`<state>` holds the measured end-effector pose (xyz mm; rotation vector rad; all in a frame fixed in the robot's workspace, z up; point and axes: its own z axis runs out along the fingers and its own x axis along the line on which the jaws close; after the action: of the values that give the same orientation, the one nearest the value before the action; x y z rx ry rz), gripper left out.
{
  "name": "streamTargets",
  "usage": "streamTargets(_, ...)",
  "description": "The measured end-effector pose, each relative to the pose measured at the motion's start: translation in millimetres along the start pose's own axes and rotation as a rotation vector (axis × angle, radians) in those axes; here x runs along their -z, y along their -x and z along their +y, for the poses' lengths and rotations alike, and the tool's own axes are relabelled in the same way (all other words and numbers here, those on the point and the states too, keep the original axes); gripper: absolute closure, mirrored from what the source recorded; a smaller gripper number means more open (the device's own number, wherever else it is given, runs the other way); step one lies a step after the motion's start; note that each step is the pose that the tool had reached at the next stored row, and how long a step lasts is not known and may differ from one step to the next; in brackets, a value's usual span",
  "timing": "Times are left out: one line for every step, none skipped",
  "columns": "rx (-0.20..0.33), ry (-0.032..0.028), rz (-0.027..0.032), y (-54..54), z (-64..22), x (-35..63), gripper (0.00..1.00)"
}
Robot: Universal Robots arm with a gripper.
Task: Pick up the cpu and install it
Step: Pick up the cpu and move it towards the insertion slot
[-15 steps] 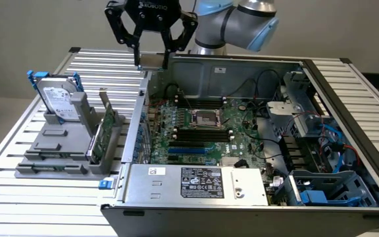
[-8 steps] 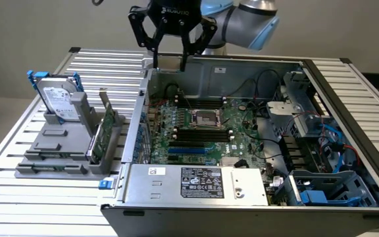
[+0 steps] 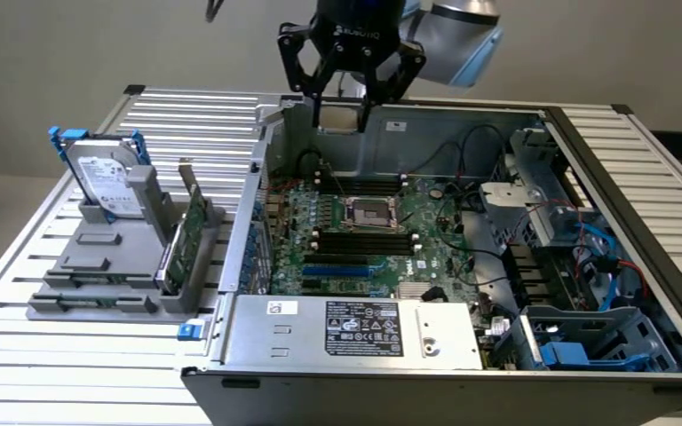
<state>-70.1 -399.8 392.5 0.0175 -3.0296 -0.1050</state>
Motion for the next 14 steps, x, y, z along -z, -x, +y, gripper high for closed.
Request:
streamTargets(0.000, 0.0001, -0.0001, 4.7, 1.9, -1.5, 0.45)
streamTargets(0.000, 0.0001, 0.0000, 9.4, 3.9, -2.9, 0.45)
streamTargets(0.000, 0.0001, 0.0000, 14.1, 6.0, -4.4, 0.45)
streamTargets(0.000, 0.0000, 0.0000, 18.8, 8.2, -5.8, 0.45)
streamTargets(0.000, 0.0001, 0.0000, 23.2, 10.8, -7.3, 0.45)
streamTargets(0.000, 0.0001, -0.0001, 26.9, 13.7, -8.9, 0.45)
streamTargets(0.000, 0.0000, 0.0000, 30.4, 17.2, -10.7, 0.45)
streamTargets(0.000, 0.0000, 0.0000, 33.3, 20.6, -12.5, 0.45)
streamTargets(0.000, 0.0001, 0.0000, 36.0, 23.9, -14.2, 0.45)
streamTargets(0.000, -0.0001, 0.0000, 38.7, 27.2, -15.9, 0.45)
streamTargets(0.000, 0.0000, 0.0000, 41.4, 30.5, -17.7, 0.45)
streamTargets(0.000, 0.0001, -0.0001, 44.1, 33.9, -19.5, 0.45)
streamTargets(0.000, 0.0000, 0.0000, 46.8, 37.2, -21.1, 0.45)
streamTargets(0.000, 0.0001, 0.0000, 49.4, 40.5, -22.8, 0.45)
